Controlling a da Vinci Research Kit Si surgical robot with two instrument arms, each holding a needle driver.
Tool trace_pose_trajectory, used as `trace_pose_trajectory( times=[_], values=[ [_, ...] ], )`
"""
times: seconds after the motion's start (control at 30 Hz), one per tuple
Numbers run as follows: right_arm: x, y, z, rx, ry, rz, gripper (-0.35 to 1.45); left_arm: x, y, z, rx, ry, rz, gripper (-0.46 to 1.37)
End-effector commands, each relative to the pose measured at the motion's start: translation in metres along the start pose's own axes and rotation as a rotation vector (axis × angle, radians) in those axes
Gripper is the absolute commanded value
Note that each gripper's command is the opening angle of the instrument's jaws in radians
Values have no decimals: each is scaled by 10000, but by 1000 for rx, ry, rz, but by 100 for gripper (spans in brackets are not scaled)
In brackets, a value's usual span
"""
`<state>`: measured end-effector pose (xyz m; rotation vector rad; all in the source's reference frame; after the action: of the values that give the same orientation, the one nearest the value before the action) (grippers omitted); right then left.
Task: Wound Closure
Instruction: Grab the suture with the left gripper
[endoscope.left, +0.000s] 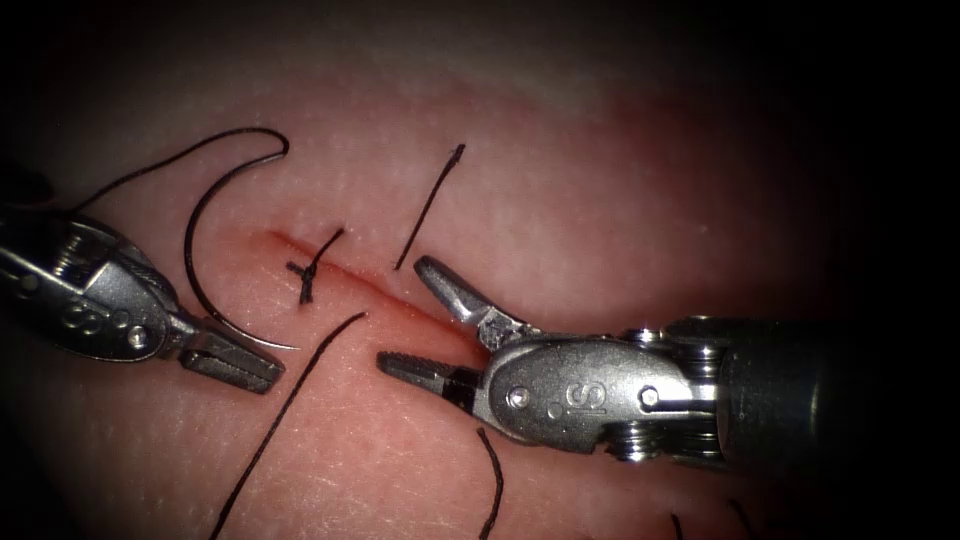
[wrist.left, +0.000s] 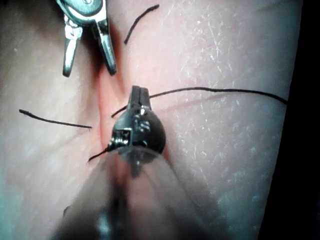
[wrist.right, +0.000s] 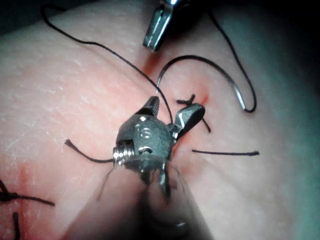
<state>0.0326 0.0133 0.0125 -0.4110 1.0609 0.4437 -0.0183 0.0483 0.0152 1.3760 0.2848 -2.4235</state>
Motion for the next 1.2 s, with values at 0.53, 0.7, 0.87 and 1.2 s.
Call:
trace_pose_trajectory(
  times=[0.53,0.7,0.87,1.2],
  values=[
    [-3,6,-8,13,3,0,128,-4,5,6,24,26,213,6],
    [-4,8,-10,15,4,0,127,-10,13,13,26,20,254,23],
    [-5,8,-10,15,4,0,127,-18,28,24,31,11,288,41],
    [-4,8,-10,15,5,0,127,-32,44,34,35,1,310,66]
  ],
)
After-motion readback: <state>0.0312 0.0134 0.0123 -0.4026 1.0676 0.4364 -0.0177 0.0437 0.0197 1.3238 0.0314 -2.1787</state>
